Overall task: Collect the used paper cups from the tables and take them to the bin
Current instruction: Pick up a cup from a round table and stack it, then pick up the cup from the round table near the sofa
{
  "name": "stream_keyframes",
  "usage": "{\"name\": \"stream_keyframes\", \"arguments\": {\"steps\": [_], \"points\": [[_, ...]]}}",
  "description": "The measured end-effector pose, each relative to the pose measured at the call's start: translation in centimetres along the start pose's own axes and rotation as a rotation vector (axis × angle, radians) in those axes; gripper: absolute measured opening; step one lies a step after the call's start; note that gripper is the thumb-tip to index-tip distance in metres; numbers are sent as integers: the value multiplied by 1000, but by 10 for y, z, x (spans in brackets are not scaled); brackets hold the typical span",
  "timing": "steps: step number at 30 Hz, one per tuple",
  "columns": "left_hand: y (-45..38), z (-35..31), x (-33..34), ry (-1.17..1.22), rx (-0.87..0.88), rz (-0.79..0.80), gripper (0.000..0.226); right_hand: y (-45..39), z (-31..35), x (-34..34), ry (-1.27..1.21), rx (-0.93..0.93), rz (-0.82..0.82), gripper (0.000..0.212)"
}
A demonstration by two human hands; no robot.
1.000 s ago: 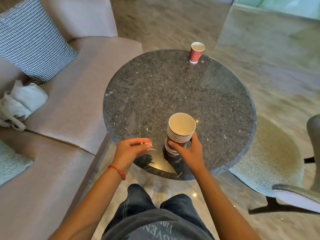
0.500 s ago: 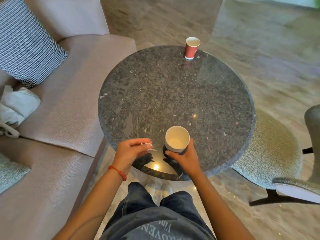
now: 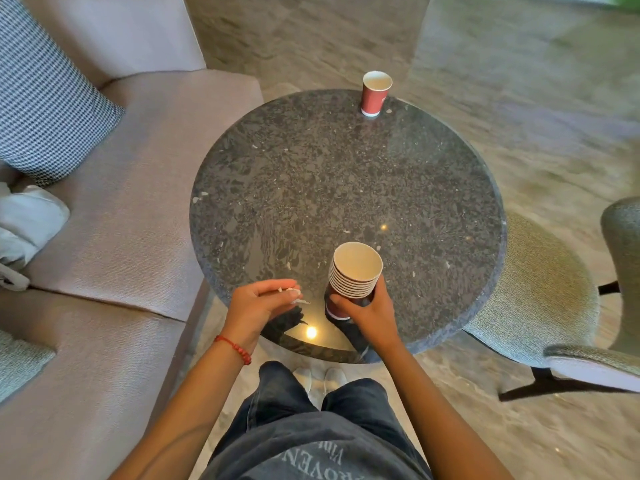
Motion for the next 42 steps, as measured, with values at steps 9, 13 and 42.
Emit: {"name": "stream_keyframes", "arguments": {"steps": [9, 13, 42], "points": [[-13, 1, 29, -93, -43, 142, 18, 24, 0, -25, -155, 112, -130, 48], [-13, 7, 52, -134, -86, 231, 17, 44, -8, -46, -202, 164, -270, 46], [255, 203, 271, -587, -94, 943, 13, 343, -153, -308, -450, 345, -1109, 37]]}}
Point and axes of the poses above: each hand's wrist, its own y-axis away from the middle knuckle, its own x-axis out of the palm, z = x × y, the point moved 2 cm from there along -y, towards the middle knuckle, and after that the axes turned 11 degrees about -z, right-handed, at the moved point
